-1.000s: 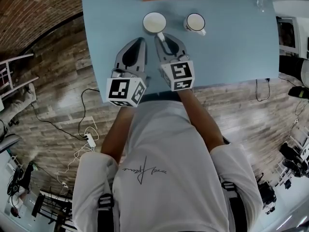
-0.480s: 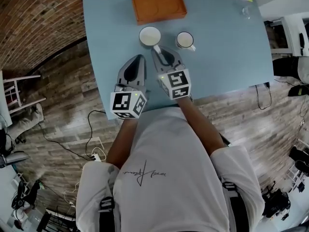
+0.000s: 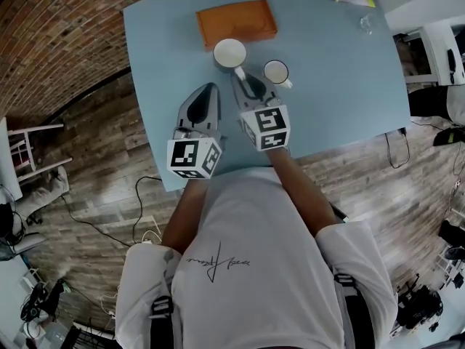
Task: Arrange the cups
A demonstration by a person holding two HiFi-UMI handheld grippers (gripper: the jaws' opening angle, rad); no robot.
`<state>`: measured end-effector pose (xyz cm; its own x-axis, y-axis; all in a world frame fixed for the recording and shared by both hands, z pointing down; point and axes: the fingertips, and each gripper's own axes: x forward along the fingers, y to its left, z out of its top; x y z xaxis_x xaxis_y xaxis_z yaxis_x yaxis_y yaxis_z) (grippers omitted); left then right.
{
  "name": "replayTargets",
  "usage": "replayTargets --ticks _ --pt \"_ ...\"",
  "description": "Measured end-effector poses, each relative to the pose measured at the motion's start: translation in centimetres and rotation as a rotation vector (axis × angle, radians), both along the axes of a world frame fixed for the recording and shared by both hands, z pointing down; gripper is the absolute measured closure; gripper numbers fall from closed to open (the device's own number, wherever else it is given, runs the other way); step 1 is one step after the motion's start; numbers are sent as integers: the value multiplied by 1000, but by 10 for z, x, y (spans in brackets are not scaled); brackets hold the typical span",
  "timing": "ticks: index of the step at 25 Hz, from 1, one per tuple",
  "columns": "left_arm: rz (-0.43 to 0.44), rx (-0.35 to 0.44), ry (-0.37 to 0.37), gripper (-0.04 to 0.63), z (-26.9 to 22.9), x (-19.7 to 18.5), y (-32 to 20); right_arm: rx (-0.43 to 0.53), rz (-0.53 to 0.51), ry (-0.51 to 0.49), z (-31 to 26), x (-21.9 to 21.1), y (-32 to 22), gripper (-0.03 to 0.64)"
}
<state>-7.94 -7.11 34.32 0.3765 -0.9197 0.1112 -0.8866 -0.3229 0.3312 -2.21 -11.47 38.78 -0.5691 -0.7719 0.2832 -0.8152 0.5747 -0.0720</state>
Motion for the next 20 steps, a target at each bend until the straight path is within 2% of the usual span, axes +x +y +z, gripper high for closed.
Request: replayTargets --ticks 20 --pt "-4 -34 13 588 12 -7 -39 35 35 13 -14 -2 -64 551"
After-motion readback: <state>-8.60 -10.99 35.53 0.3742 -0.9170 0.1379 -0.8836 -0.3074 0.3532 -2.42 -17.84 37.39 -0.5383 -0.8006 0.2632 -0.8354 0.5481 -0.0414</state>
